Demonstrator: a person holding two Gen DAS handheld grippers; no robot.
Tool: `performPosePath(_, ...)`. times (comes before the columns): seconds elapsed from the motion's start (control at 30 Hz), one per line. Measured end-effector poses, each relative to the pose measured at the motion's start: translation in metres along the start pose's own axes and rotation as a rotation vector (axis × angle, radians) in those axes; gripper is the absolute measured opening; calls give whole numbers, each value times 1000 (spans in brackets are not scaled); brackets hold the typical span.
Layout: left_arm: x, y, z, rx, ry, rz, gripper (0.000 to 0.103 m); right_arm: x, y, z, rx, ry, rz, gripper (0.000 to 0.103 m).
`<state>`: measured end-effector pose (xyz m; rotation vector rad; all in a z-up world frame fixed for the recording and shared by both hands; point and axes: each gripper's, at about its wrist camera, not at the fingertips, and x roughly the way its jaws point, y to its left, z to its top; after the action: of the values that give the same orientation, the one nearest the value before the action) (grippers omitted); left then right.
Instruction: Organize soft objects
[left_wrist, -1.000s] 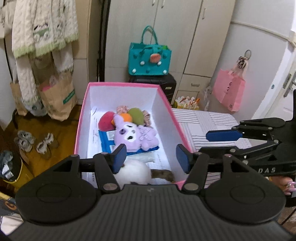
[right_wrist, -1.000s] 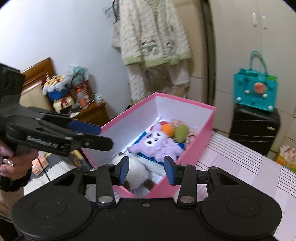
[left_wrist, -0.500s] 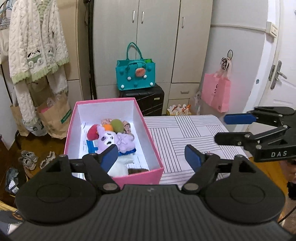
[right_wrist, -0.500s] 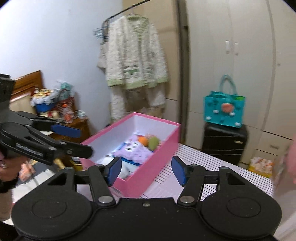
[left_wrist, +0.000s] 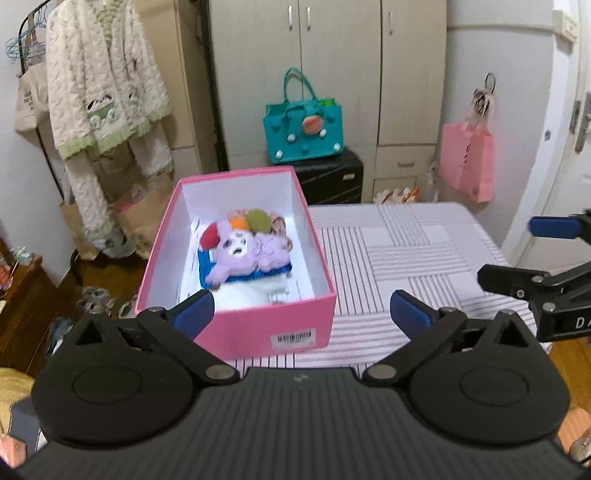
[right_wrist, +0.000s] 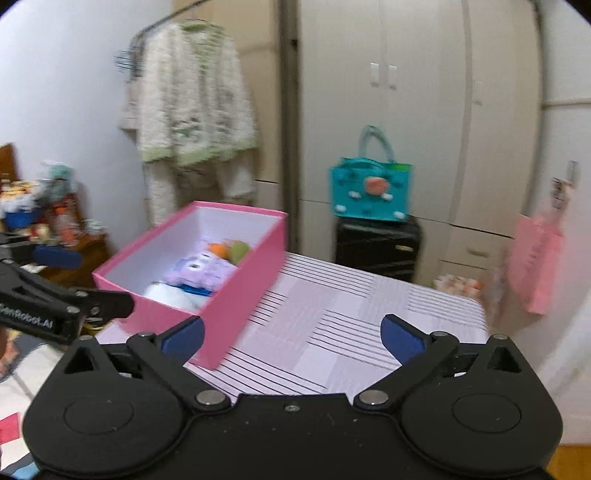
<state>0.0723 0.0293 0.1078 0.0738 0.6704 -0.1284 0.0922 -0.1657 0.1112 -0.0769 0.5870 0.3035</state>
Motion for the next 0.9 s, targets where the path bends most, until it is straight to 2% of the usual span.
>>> performPosePath(0.1,2,-2,-6,-21,4,0,103,-6,-4,-10,27,-24,12,103)
performPosePath(0.17,2,-1,-11,-40,-14,28,103,-8,-8,-16,57,-32,34,103)
performPosePath(0.27,2,4,-17,-85,-44,74,103,-18,-12,-24,117,-82,22,103)
performPosePath(0.4,4,9,-22,-111,-49,84,103,-21,-16,-28,156,-95,12,103)
performPosePath(0.53,7,9,-24,-97,-50,100,103,-9,-15,-26,161,-16,-30,103)
performPosePath(0.63,8,8,-26,-98,-52,94,103,-3,-2,-28,97,-19,-132,103)
performPosePath(0.7,8,7,-27,-97,-63,97,103,0,3,-27,110,-4,-198,103)
performPosePath(0.83,5,5,-27,-87,-90,108,103,2,1,-26,137,49,-118,103)
performPosePath(0.9,4,5,-28,-87,-88,103,103,1,4,-28,136,44,-151,103)
